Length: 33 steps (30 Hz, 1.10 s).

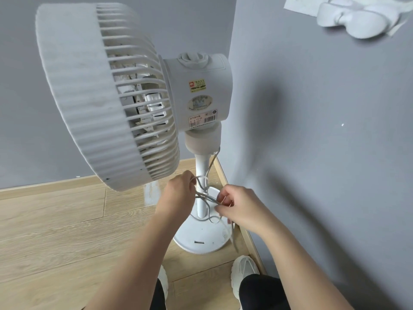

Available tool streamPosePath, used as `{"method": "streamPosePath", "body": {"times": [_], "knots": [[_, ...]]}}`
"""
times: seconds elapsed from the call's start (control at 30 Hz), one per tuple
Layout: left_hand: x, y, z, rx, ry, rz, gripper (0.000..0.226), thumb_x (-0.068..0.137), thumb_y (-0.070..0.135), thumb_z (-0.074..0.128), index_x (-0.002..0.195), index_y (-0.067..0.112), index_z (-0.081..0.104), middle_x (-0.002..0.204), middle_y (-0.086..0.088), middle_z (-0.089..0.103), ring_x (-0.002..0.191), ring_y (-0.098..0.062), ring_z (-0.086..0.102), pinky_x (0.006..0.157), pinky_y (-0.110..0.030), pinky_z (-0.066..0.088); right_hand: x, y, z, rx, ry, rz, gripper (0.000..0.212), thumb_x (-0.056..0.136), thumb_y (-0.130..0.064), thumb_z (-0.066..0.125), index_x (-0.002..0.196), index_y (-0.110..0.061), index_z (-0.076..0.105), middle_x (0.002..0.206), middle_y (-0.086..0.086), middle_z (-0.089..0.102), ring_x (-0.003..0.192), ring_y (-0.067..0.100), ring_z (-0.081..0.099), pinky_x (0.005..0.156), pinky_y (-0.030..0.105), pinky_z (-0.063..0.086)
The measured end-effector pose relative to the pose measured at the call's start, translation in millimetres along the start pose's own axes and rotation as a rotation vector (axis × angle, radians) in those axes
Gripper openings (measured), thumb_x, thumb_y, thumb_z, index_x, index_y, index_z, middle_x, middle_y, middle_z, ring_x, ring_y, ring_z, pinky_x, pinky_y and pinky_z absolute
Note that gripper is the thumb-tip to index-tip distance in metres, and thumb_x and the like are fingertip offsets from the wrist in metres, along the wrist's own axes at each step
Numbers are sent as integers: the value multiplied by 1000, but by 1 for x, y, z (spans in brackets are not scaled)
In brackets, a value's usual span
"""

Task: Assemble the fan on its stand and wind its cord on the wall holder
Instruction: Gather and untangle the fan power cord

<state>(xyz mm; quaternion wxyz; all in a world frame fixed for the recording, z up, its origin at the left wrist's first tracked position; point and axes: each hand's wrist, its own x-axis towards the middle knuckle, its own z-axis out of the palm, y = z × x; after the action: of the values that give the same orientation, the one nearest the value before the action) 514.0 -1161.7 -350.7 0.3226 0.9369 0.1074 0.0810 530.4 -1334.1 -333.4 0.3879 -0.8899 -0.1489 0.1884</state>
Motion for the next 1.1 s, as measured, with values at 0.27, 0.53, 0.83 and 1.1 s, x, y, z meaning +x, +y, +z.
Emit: {"method": "streamPosePath", "body": {"times": [0.27, 0.53, 0.83, 1.1], "knots": [[-3, 11, 3, -124, -59, 40, 20, 91, 9, 40, 90, 10, 60, 80, -2, 64, 71, -20, 54, 61, -30, 41, 7, -3, 5, -61, 88, -102, 22, 96, -28, 53, 77, -23, 63, 55, -6, 51, 50, 9, 43, 54, 27, 34], [5, -8, -7, -192, -142, -288, 28, 86, 3, 35, 77, 18, 57, 76, -2, 68, 78, -28, 67, 72, -41, 54, 6, -6, -22, 605, 242, -87, 25, 100, -4, 43, 84, -9, 62, 52, -5, 33, 39, 1, 28, 43, 11, 23], [6, -1, -10, -295, -165, -314, 32, 79, 0, 42, 66, 18, 64, 86, -12, 72, 80, -29, 64, 72, -38, 53, 12, 3, -20, 566, 255, 199, 20, 95, -5, 49, 84, -5, 65, 59, 2, 47, 40, 4, 35, 41, 11, 27], [8, 6, -15, -667, -139, -504, 29, 81, -12, 34, 63, 4, 51, 76, -10, 69, 74, -17, 65, 90, -42, 51, 19, 17, -21, 545, 486, 207, 44, 88, 2, 38, 110, -28, 62, 70, 0, 52, 56, 13, 43, 57, 22, 34]]}}
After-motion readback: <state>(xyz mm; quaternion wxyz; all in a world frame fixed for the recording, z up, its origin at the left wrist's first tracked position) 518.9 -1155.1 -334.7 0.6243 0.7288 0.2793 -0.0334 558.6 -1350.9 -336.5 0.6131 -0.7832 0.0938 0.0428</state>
